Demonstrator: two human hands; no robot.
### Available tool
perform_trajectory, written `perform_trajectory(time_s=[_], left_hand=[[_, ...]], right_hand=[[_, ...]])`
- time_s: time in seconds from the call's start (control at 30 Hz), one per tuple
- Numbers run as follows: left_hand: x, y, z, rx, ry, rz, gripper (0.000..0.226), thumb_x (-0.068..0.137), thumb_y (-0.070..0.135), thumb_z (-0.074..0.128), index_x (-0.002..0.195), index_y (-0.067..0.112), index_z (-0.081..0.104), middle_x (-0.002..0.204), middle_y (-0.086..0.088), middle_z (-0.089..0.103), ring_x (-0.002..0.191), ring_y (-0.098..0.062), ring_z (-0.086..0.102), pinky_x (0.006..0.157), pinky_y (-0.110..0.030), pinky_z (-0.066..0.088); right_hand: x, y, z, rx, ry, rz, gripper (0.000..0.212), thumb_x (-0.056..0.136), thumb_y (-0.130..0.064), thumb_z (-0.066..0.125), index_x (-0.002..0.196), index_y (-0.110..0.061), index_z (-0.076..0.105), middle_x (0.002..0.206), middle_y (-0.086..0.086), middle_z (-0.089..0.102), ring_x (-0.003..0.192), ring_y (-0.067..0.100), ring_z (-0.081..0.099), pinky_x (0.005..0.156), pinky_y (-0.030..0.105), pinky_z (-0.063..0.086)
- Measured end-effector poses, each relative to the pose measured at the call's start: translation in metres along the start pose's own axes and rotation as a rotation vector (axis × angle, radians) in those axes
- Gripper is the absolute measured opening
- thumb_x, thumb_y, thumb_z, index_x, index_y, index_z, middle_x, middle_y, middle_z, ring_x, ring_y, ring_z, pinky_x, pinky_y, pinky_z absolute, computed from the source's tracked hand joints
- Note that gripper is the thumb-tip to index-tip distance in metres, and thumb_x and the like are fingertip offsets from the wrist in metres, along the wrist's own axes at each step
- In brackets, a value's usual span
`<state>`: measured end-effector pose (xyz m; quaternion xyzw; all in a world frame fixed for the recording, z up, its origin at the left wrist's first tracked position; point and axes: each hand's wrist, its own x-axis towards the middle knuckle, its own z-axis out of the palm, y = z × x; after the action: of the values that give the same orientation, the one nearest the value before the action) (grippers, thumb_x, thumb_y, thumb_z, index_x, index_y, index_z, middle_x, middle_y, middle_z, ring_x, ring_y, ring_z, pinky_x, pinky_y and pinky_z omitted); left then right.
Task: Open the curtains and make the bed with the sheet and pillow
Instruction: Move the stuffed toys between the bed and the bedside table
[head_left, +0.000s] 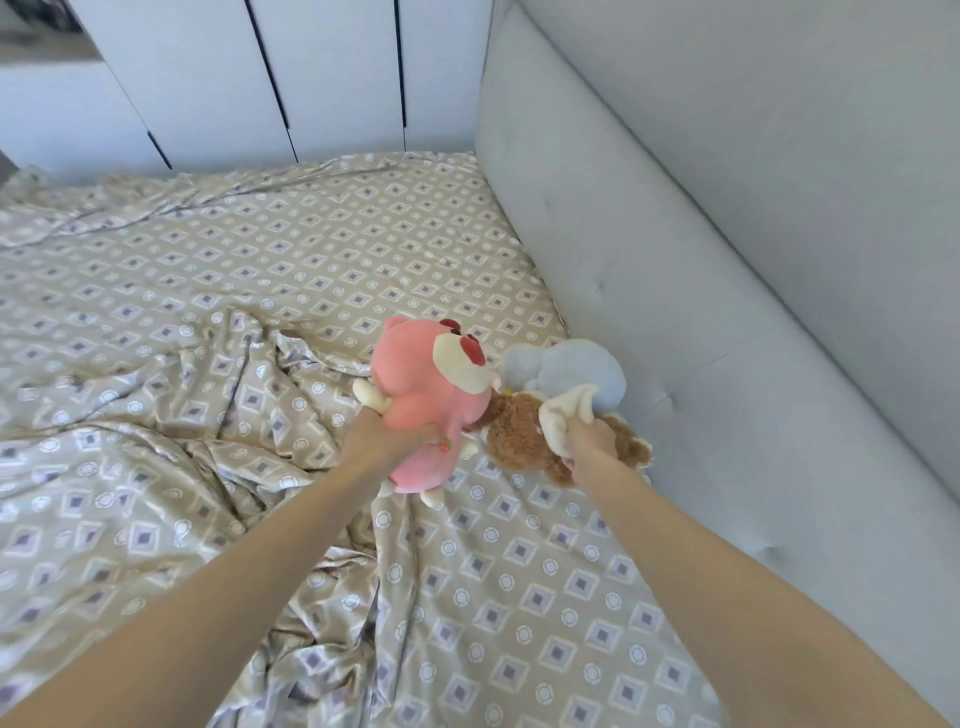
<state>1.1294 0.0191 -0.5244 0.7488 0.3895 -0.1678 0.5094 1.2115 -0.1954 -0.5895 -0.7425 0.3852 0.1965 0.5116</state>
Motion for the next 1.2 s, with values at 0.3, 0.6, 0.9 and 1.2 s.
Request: perform_trajectory(time_s=[0.3,0.6,0.9,1.2], left_hand=[[-0.126,-0.007,-0.028,-0.081,-0.081,0.187,0.068,0.064,0.030,0.083,0.118,0.007,0.047,0.108,-0.004,0.055,0.094,-0.023,0.053,0.062,-0.028,0.044],[-0.267,-0.076,-0.023,-0.030,-0.316,0.290,0.078,0.050,0.028,0.086,0.115,0.005,0.052,0.111,-0.004,0.058,0.100,-0.022,0.058,0.070,-0.028,0.051],[-0.385,-0.146,0.054,0.160,-0.544,0.390,0.062,0.054,0.022,0.086,0.108,0.016,0.056,0.104,-0.003,0.062,0.095,-0.022,0.060,0.077,-0.031,0.052],[-0.496,-0.208,0.150,0.381,-0.814,0.451,0.063,0.052,0.027,0.083,0.110,0.021,0.060,0.107,-0.002,0.064,0.100,-0.022,0.060,0.080,-0.037,0.056]], right_hand=[[-0.139,0.007,-0.095,-0.237,0.185,-0.366,0.041,0.096,-0.031,0.039,0.126,-0.010,0.056,0.128,0.011,0.059,0.117,0.031,0.054,0.091,0.034,0.042],[-0.291,0.125,-0.197,-0.120,0.397,-0.300,0.039,0.095,-0.025,0.039,0.129,-0.016,0.056,0.130,0.007,0.058,0.120,0.029,0.052,0.101,0.035,0.041],[-0.404,0.287,-0.309,0.054,0.532,-0.024,0.037,0.095,-0.018,0.045,0.129,-0.008,0.054,0.133,0.013,0.055,0.123,0.030,0.051,0.102,0.037,0.042],[-0.466,0.439,-0.413,0.040,0.687,0.261,0.042,0.085,-0.044,0.045,0.112,-0.021,0.067,0.097,-0.002,0.070,0.089,0.020,0.064,0.081,0.028,0.051]])
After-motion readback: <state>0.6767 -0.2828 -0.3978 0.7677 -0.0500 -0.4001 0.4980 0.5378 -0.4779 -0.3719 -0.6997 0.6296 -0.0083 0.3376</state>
